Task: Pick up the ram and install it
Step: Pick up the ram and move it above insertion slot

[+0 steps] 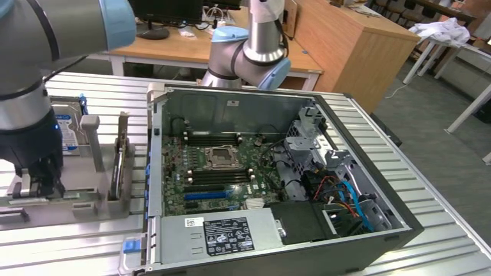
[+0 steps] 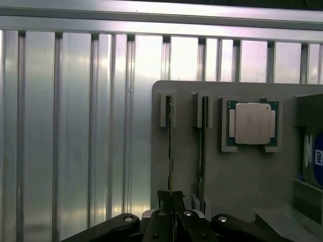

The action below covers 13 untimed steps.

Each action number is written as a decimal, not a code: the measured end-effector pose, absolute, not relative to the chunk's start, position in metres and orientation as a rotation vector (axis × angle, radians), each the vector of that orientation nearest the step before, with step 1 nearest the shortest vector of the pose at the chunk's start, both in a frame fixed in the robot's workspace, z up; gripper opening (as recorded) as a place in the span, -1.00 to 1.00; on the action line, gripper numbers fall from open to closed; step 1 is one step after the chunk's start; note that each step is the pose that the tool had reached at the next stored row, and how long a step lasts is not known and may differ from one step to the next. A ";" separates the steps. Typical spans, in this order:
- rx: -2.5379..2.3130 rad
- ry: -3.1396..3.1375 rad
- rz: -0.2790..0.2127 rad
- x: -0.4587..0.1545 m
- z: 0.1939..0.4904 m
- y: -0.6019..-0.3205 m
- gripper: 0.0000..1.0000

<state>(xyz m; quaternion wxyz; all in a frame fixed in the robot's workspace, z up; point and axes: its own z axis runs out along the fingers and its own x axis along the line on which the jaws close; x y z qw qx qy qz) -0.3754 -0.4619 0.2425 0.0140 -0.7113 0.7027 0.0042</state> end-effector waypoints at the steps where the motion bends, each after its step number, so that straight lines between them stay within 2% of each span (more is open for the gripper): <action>1: -2.215 2.188 0.013 -0.375 0.246 -0.462 -0.77; 13: -2.215 2.188 0.013 -0.375 0.300 -0.462 -0.77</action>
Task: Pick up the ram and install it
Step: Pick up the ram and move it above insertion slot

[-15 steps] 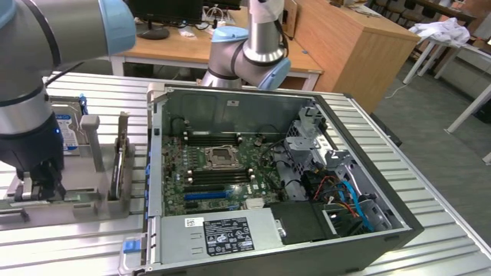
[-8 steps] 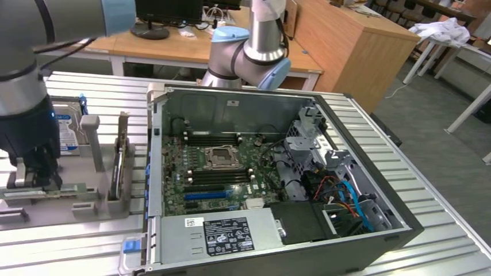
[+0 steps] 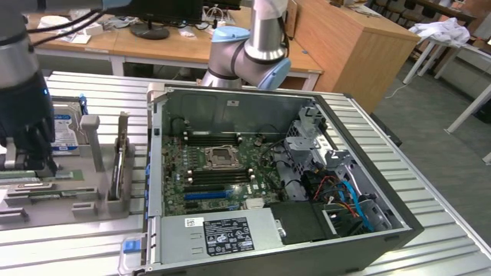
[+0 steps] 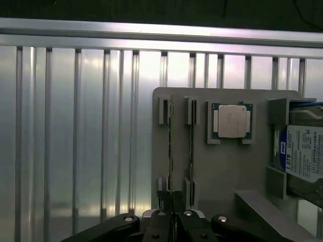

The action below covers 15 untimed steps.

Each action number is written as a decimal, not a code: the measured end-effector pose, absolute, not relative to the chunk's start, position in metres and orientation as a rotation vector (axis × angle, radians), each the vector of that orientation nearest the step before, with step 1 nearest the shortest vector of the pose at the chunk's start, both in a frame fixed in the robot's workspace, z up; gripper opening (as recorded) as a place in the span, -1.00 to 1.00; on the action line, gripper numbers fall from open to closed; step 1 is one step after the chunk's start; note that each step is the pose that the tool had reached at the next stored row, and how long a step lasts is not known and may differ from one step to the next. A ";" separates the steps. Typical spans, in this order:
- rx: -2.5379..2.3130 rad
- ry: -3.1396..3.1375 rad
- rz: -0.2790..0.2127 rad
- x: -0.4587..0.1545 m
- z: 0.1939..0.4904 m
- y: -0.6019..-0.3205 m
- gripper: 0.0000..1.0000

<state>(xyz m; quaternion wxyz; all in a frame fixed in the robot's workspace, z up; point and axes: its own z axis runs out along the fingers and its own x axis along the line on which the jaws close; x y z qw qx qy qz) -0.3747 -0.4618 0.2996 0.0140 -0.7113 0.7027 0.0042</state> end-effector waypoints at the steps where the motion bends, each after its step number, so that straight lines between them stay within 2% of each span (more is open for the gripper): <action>1: -2.215 2.188 0.013 -0.375 0.304 -0.462 -0.77; 15: -2.214 2.189 0.013 -0.375 0.377 -0.462 -0.77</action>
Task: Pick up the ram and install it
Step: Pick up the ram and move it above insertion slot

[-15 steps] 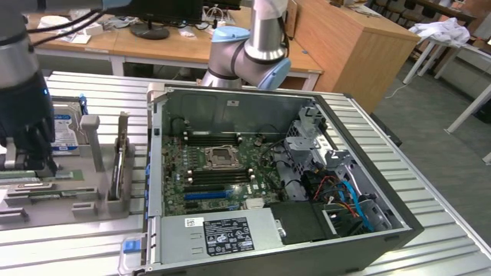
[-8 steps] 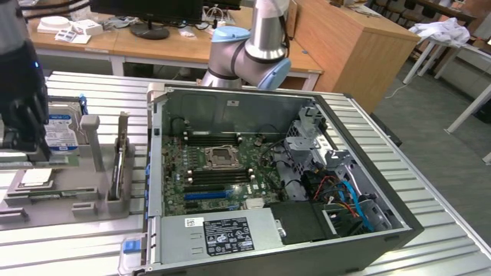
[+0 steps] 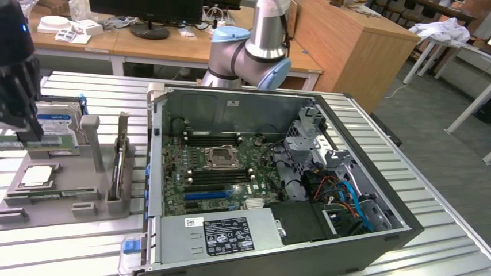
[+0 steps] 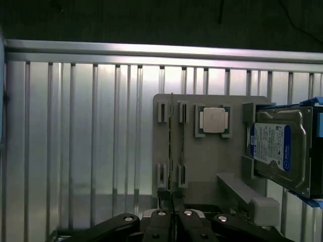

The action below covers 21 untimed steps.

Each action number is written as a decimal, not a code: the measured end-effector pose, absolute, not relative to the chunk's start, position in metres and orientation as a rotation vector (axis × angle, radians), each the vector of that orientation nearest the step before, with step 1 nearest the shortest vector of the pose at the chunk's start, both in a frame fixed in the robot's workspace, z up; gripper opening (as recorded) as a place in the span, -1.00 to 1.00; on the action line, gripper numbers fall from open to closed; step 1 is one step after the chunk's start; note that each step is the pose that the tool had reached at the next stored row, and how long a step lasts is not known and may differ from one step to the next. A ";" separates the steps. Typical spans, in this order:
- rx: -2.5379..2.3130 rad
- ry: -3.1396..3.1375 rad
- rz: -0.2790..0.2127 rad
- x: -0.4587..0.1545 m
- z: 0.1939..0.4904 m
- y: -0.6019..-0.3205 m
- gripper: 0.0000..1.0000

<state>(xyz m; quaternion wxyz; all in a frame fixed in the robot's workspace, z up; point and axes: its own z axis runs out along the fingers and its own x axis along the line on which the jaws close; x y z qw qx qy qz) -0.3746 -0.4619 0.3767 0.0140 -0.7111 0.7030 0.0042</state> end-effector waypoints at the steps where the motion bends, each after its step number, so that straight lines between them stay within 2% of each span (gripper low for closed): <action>1: -2.214 2.190 0.013 -0.375 0.381 -0.462 -0.77; 12: -2.206 2.197 0.013 -0.375 0.430 -0.460 -0.77; 21: -2.204 2.199 0.012 -0.375 0.433 -0.460 -0.77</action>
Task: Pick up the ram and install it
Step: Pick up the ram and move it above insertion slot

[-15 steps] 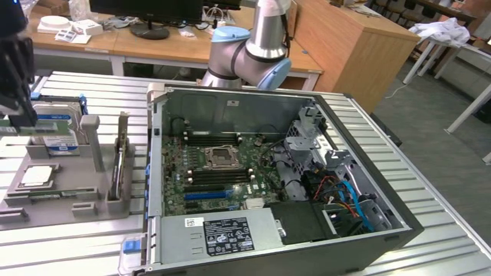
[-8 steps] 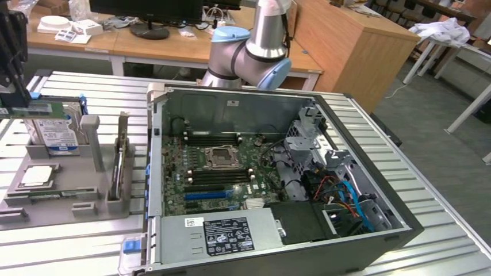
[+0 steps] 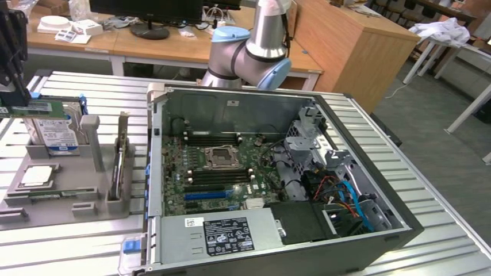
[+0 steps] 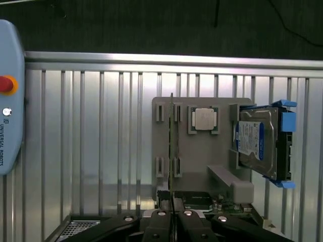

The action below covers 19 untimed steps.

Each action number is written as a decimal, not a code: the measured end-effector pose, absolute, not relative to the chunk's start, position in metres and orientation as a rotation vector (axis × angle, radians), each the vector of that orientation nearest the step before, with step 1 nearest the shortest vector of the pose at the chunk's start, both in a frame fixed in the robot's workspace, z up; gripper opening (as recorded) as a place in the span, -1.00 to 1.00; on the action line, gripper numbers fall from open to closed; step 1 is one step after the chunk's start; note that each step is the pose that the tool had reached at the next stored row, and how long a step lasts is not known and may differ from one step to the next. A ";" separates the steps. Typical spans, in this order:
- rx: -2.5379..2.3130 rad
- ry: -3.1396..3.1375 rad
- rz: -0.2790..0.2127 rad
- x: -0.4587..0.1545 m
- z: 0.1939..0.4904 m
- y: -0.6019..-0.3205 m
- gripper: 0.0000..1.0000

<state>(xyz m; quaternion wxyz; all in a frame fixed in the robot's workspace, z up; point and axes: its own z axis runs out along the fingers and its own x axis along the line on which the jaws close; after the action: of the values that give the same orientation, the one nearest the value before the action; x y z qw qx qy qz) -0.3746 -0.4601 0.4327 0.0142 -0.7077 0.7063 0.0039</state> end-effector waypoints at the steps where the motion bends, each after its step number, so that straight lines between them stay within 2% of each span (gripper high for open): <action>1: -2.204 2.199 0.012 -0.375 0.433 -0.460 -0.77; 19: -2.202 2.198 0.015 -0.324 0.433 -0.460 -0.77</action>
<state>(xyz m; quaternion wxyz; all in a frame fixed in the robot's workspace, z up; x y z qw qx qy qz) -0.3238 -0.4600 0.4328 0.0151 -0.7076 0.7064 0.0049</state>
